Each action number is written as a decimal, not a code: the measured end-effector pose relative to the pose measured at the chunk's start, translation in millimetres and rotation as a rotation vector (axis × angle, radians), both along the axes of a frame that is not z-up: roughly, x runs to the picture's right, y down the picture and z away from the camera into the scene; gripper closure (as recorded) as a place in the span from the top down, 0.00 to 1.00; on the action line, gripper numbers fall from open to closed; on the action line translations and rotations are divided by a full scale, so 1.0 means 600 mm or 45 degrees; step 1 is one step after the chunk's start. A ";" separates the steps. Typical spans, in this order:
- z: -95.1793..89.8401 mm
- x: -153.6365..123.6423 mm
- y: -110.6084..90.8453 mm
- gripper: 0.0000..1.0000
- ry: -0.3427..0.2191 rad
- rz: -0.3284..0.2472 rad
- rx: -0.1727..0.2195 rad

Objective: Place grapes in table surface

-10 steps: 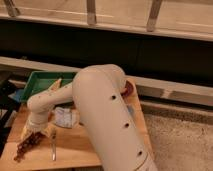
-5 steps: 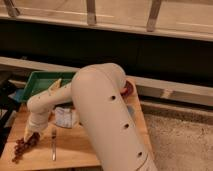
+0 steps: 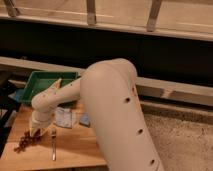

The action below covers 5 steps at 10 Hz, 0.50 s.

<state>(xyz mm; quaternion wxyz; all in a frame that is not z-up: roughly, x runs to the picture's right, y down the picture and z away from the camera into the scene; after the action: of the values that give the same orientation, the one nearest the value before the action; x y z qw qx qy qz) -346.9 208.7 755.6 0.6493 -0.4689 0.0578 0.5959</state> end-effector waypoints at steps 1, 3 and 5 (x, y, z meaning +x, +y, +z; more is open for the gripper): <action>-0.002 0.012 -0.014 0.00 0.000 0.030 0.019; -0.009 0.035 -0.042 0.00 -0.004 0.093 0.072; -0.035 0.073 -0.094 0.00 -0.005 0.176 0.160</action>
<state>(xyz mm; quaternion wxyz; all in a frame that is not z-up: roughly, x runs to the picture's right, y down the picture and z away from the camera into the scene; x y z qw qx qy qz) -303.0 152.4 734.8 0.6349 -0.4314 -0.0136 0.6408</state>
